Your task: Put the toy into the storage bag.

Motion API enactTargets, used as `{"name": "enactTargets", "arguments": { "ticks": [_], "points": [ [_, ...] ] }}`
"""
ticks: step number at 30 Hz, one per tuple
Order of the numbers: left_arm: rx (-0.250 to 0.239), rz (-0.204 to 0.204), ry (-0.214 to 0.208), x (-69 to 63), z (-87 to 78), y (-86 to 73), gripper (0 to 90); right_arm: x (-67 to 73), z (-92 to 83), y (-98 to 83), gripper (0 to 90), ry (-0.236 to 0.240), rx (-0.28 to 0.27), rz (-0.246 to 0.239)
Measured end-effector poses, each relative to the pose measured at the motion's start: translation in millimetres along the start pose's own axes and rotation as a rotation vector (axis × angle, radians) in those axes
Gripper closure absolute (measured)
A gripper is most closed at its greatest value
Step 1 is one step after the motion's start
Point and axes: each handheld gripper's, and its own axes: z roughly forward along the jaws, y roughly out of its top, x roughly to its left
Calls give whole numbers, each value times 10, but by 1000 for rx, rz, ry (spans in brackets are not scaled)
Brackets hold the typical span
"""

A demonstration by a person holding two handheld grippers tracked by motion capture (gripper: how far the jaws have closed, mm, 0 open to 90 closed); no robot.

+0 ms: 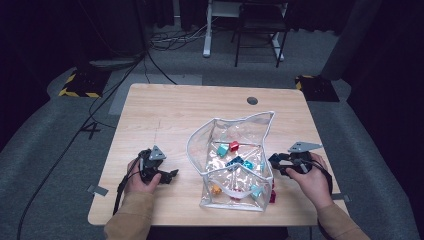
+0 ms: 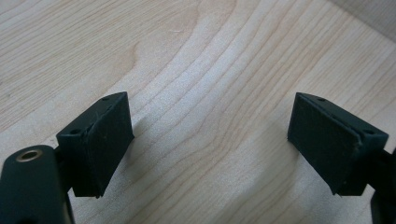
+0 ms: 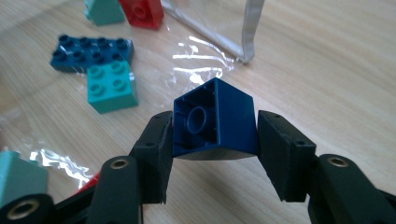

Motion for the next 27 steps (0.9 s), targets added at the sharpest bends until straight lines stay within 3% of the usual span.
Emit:
{"name": "enactTargets", "arguments": {
  "ticks": [6,27],
  "points": [
    [0,0,-1,0,0,0,142,16,-158,92,481,37,-58,29],
    [0,0,0,0,0,0,143,160,-692,476,481,74,-218,-6]
  ]
}}
